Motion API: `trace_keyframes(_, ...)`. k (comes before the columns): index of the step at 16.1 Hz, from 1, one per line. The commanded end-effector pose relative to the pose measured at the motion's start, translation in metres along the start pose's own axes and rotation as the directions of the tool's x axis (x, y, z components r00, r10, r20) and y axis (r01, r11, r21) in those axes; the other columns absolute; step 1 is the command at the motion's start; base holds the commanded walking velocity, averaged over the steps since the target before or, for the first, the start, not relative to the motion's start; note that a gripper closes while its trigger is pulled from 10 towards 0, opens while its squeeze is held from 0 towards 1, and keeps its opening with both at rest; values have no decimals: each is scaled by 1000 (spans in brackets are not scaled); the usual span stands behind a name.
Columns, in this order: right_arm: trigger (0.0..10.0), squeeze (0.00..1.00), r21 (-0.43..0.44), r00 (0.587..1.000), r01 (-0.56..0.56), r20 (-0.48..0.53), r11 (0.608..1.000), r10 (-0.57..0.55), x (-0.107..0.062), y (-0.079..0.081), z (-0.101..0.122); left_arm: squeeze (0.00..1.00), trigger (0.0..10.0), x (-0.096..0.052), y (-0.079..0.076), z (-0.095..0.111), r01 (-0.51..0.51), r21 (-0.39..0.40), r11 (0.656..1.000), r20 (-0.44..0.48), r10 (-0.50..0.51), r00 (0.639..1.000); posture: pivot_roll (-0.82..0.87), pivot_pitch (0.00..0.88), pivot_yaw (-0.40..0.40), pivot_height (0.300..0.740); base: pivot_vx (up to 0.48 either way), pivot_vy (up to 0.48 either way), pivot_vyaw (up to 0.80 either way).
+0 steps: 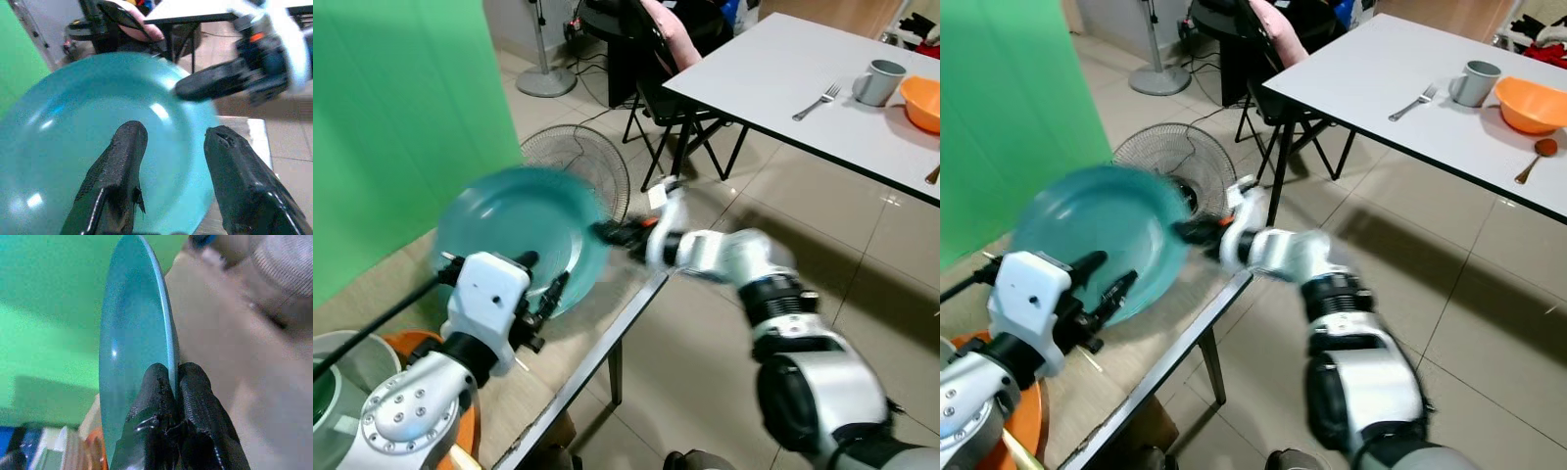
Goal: Setting the table
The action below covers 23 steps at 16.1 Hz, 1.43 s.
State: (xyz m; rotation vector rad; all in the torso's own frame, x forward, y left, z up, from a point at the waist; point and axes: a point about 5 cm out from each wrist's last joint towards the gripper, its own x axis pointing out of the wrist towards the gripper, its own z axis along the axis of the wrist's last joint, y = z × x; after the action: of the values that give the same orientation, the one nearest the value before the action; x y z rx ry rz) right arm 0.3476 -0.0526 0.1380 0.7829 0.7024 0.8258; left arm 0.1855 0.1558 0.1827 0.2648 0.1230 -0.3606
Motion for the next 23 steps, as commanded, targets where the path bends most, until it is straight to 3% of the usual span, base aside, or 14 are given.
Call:
trace_keyframes(1,0,0,-4,999,-39,12,999,39,-5,3,3,0,10000,1,5,-1,-30,6,1000,0,30,1000,20,47,-2,740,0,0,0)
trace_keyframes(6,0,0,-43,998,-47,45,998,49,-33,-2,9,0,10000,2,21,-4,-140,-4,990,-16,139,990,18,53,7,740,0,0,0)
trace_keyframes(7,0,0,-46,997,-53,51,998,55,-38,-3,9,0,10000,2,27,-5,-174,-52,983,-11,174,985,18,53,7,740,0,0,0)
trace_keyframes(8,0,0,-55,996,-60,64,997,63,-43,-5,10,1000,10000,1,33,-6,-207,-139,969,2,209,978,22,55,7,740,0,0,0)
trace_keyframes(11,0,0,-76,985,-111,125,991,120,-60,-6,18,1000,10000,1,49,-17,-299,-236,924,-36,299,953,19,56,15,740,0,0,0)
trace_keyframes(12,0,0,-82,980,-125,145,989,136,-65,-6,21,910,10000,2,52,-18,-301,-266,916,-38,302,953,19,56,15,740,0,0,0)
trace_keyframes(13,0,0,-87,974,-143,164,986,156,-70,-5,24,27,10000,3,53,-18,-288,-291,912,-35,290,956,17,55,22,740,0,0,0)
trace_keyframes(15,0,0,-95,958,-186,201,978,202,-79,-3,29,0,10000,6,53,-20,-255,-333,908,-34,259,965,17,56,23,740,0,0,0)
trace_keyframes(17,0,0,-112,946,-230,207,967,249,-90,-2,29,0,10000,15,46,-12,-91,-461,883,57,132,990,13,58,35,740,0,0,0)
trace_keyframes(18,0,0,-114,945,-236,205,965,255,-91,-2,28,0,10000,17,44,-10,-49,-485,873,81,101,992,13,58,35,740,0,0,0)
trace_keyframes(19,0,0,-113,941,-249,207,962,268,-93,-2,26,0,10000,18,35,-4,77,-525,848,142,-2,990,8,58,41,740,0,0,0)
trace_keyframes(20,0,0,-112,937,-259,214,960,277,-95,-1,25,0,3922,18,32,-2,121,-546,829,166,-34,986,8,58,41,740,0,0,0)
trace_keyframes(21,0,0,-110,934,-265,218,958,284,-96,0,25,0,0,19,34,0,120,-576,809,184,-15,983,8,58,41,740,0,0,0)
trace_keyframes(23,0,0,-106,927,-281,228,954,298,-98,0,24,0,0,18,33,5,162,-632,757,236,-11,972,8,58,41,740,0,0,0)
